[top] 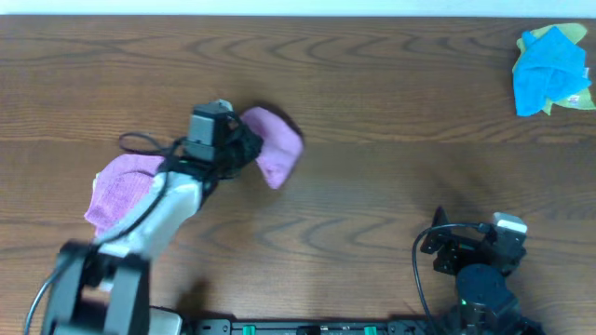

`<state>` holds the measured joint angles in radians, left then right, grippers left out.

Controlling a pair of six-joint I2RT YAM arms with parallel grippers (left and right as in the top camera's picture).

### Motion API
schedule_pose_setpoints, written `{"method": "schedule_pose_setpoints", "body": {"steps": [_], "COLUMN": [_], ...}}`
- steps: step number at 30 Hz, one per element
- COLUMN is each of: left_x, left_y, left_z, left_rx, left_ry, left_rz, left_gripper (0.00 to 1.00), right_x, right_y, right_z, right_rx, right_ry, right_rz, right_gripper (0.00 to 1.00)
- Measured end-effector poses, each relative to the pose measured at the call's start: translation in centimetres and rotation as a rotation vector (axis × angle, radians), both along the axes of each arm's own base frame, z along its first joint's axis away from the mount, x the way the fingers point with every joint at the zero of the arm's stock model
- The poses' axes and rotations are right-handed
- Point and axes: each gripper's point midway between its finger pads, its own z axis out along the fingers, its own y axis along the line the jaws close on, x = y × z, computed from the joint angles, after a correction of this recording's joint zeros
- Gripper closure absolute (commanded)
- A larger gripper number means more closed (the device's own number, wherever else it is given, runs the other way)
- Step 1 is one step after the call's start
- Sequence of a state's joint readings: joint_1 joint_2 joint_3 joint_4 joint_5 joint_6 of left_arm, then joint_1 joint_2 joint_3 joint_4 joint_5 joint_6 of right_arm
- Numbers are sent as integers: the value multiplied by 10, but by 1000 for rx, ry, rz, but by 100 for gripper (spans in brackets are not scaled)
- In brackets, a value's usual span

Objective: Fold the cloth
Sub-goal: 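Grasp the purple square's edge with the left gripper and lift it, then carry the purple square left onto the pink towel with the left gripper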

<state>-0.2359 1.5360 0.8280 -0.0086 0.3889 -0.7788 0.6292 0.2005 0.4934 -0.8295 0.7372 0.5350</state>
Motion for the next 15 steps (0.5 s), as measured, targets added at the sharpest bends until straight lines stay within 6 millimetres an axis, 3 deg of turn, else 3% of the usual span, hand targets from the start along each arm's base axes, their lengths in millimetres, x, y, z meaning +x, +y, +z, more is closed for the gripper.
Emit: {"method": "schedule_pose_setpoints", "body": {"steps": [8,15], "left_x": [-28,-43], "left_y": [26,45], "left_z": [63,100], "left_rx": [55,87], "left_ry": [-119,-222], "left_rz": [-29,-18], "left_gripper": [94,95], "right_x": [0,0], "right_y": [0,0], "right_z": [0,0], "right_rx": [0,0], "right_ry": [0,1], "right_rz": [0,0], "right_gripper": [1,1]}}
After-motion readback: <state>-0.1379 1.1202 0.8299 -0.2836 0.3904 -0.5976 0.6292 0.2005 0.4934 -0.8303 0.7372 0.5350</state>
